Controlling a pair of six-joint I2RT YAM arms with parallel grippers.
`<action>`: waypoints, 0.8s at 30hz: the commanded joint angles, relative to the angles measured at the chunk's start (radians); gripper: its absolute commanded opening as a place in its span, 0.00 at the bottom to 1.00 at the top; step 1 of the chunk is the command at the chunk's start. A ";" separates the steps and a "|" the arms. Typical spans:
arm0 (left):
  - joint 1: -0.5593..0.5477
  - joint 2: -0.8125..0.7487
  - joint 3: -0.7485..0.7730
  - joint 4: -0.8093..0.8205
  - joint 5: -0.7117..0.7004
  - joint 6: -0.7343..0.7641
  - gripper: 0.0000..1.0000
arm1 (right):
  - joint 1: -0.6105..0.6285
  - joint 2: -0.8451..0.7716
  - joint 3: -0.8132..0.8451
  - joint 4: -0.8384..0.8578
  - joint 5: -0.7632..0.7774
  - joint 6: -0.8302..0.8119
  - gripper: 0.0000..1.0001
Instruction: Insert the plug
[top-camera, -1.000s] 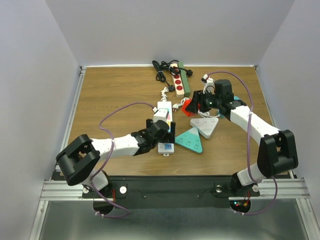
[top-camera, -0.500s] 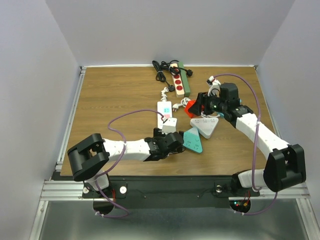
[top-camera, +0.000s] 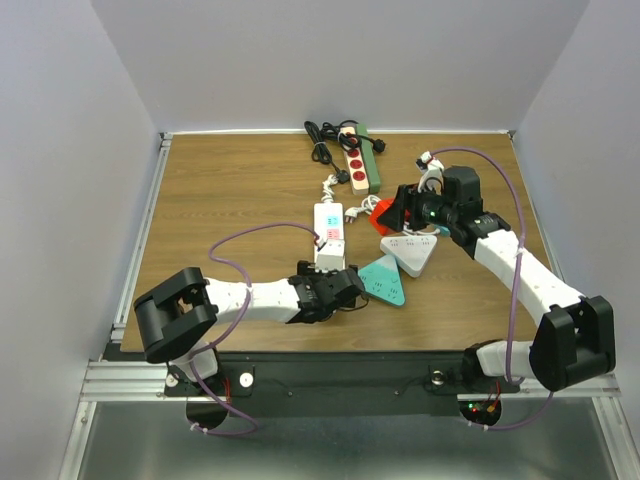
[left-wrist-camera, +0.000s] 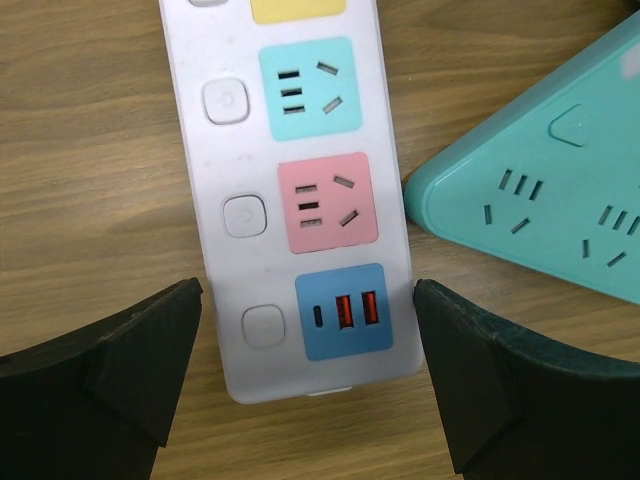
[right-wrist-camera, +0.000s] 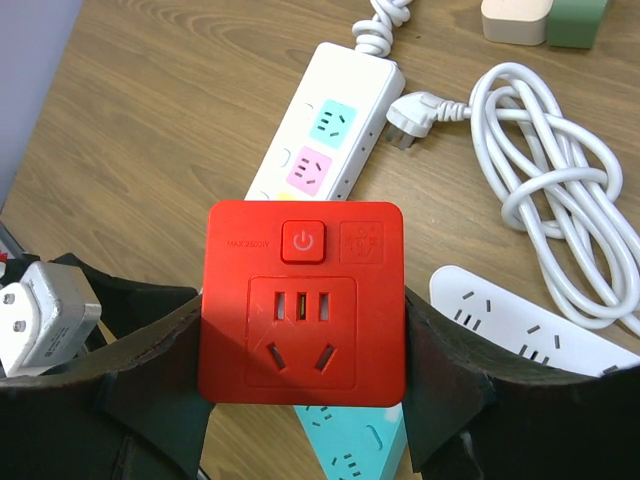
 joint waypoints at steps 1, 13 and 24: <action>-0.012 0.011 -0.005 -0.072 -0.008 -0.021 0.99 | -0.004 -0.007 0.022 0.047 -0.025 0.011 0.00; -0.036 0.035 -0.020 -0.172 -0.008 -0.085 0.99 | -0.004 0.010 0.030 0.052 -0.070 0.007 0.00; -0.006 -0.044 -0.126 -0.252 0.001 -0.200 0.99 | 0.051 0.065 0.039 0.058 -0.084 -0.038 0.00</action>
